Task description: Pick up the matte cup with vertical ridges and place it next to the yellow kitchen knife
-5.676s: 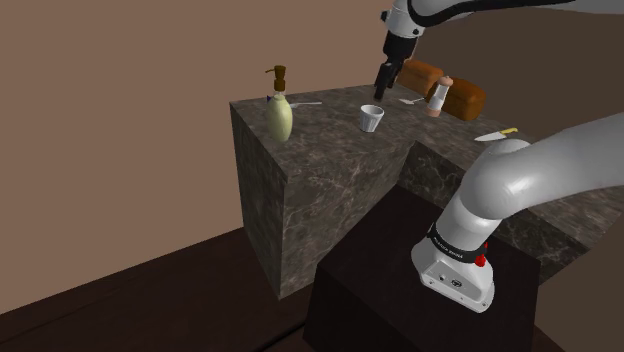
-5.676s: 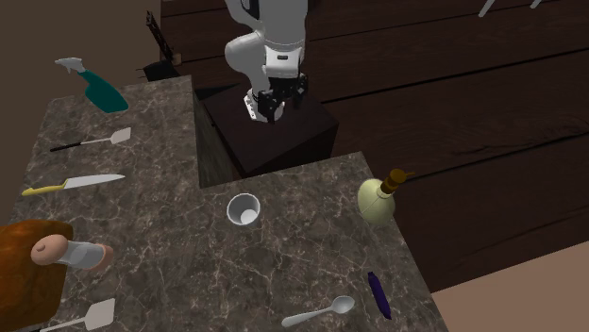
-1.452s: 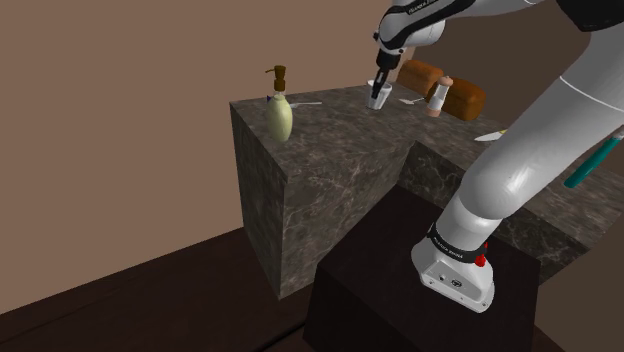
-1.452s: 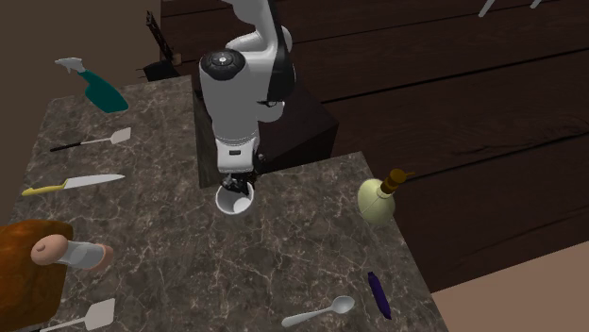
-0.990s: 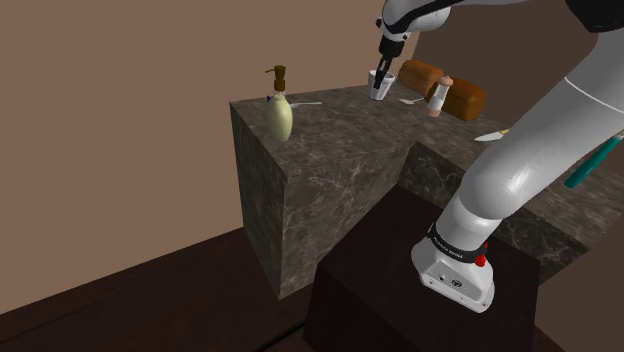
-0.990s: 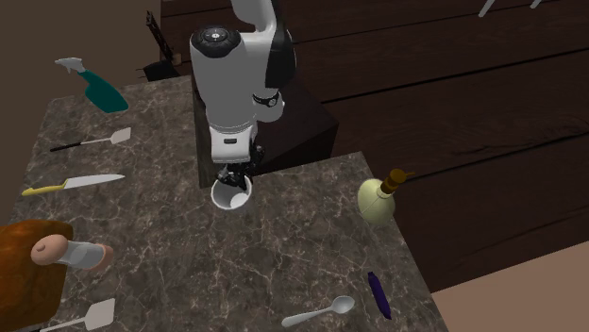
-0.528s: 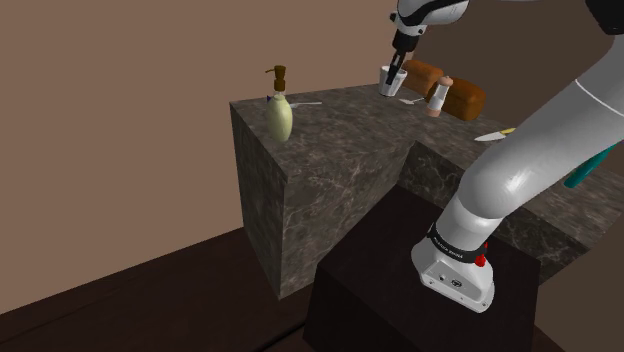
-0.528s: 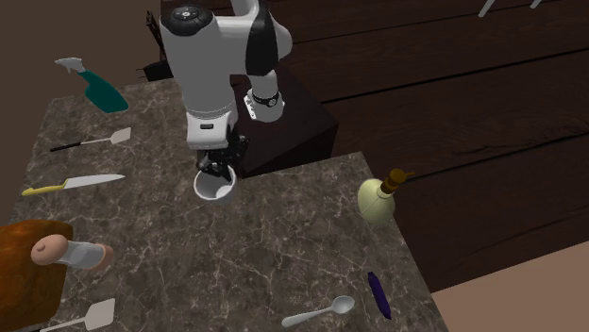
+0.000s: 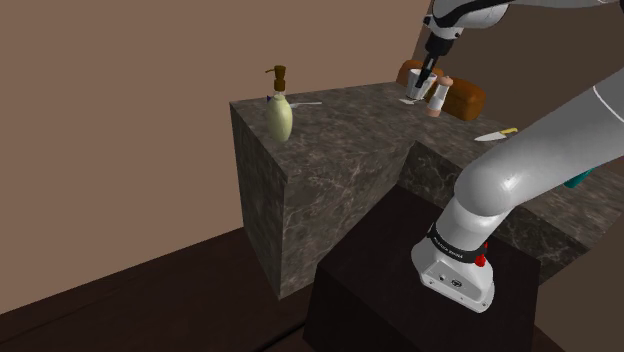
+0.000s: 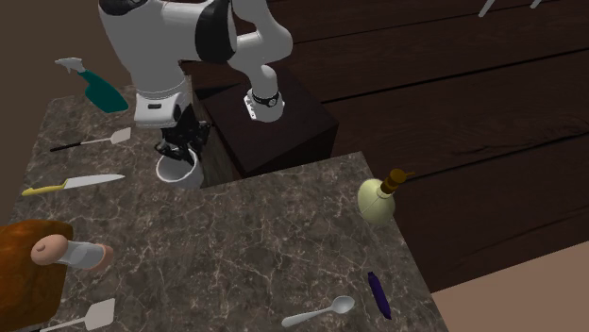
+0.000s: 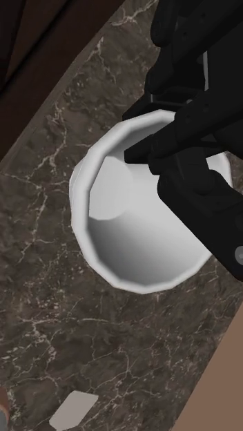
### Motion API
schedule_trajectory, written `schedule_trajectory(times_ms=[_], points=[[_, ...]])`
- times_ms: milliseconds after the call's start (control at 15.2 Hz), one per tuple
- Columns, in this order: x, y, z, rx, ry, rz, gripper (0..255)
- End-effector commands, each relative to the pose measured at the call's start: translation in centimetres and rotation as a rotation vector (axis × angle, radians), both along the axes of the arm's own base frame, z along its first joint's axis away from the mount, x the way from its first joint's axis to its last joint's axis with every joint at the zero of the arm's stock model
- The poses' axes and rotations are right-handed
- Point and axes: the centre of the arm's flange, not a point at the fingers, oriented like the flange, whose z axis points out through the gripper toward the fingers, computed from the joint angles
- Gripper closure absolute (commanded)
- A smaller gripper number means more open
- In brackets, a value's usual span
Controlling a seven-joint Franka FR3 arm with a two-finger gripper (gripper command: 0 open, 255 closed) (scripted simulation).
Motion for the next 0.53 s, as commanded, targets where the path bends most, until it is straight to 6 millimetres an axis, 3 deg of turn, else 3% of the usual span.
schedule_trajectory(times_ms=[0, 462], points=[[-1.9, -1.8, -0.3, -0.001, 0.000, 0.001, 255], [-9.4, -7.1, -0.3, -0.001, 0.000, 0.001, 255]])
